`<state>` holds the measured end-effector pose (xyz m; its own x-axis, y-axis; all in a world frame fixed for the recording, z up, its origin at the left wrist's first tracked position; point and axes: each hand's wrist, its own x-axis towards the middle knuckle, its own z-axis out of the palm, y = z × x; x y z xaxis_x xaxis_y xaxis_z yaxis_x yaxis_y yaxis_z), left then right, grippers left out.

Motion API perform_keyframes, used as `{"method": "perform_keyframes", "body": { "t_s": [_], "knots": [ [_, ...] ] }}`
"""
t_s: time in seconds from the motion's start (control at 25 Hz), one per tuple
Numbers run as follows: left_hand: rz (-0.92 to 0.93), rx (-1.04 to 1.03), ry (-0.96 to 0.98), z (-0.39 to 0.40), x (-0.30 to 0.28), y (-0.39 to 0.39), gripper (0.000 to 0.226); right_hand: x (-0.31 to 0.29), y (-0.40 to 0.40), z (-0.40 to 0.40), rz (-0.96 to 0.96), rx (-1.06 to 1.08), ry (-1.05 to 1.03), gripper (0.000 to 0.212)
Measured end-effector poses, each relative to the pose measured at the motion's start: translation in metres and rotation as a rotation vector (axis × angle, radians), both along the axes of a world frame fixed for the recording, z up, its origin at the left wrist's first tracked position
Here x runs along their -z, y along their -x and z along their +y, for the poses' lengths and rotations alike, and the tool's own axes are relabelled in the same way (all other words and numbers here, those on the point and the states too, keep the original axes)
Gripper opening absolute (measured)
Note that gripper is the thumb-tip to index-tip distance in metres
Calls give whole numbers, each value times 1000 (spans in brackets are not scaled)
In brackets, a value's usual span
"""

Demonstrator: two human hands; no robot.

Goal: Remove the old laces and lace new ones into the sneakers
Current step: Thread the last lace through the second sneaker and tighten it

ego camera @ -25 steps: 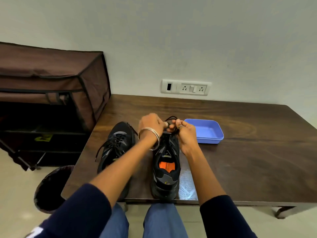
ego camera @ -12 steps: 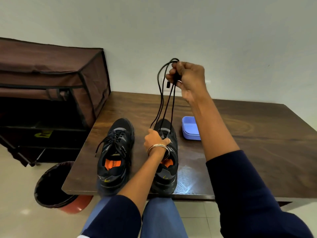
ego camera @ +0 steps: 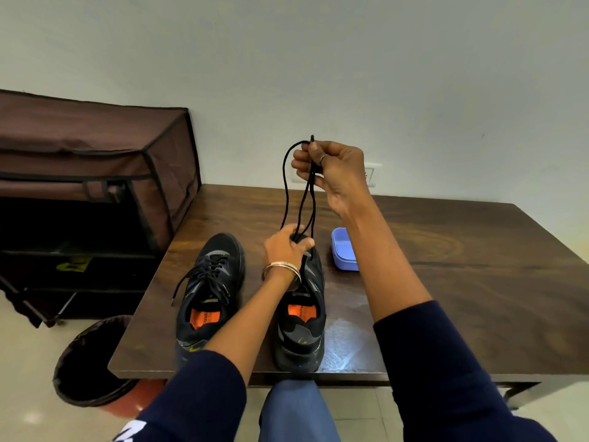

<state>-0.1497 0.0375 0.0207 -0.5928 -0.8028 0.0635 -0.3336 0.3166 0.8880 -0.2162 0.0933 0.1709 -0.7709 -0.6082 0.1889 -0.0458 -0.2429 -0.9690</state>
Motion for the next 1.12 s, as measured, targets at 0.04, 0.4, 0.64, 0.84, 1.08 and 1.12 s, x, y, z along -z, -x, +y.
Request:
{"method": "perform_keyframes", "body": {
  "t_s": [0.04, 0.4, 0.64, 0.84, 1.08, 1.12],
  "knots": [
    [7, 11, 53, -7, -11, 6, 22, 1, 1, 2, 28, 4, -26, 14],
    [268, -257, -719, -67, -44, 4, 44, 30, 29, 32, 143, 309, -278, 19],
    [323, 488, -231, -24, -71, 1, 28, 47, 20, 42, 195, -23, -360, 18],
    [314, 440, -257, -47, -77, -27, 13, 59, 57, 80, -181, 424, -150, 19],
    [-127, 287, 106, -68, -71, -44, 13, 117, 64, 106, -100, 776, -830, 13],
    [-179, 303, 137, -65, -70, -42, 13, 119, 54, 102, 62, 701, -966, 24]
  ]
}}
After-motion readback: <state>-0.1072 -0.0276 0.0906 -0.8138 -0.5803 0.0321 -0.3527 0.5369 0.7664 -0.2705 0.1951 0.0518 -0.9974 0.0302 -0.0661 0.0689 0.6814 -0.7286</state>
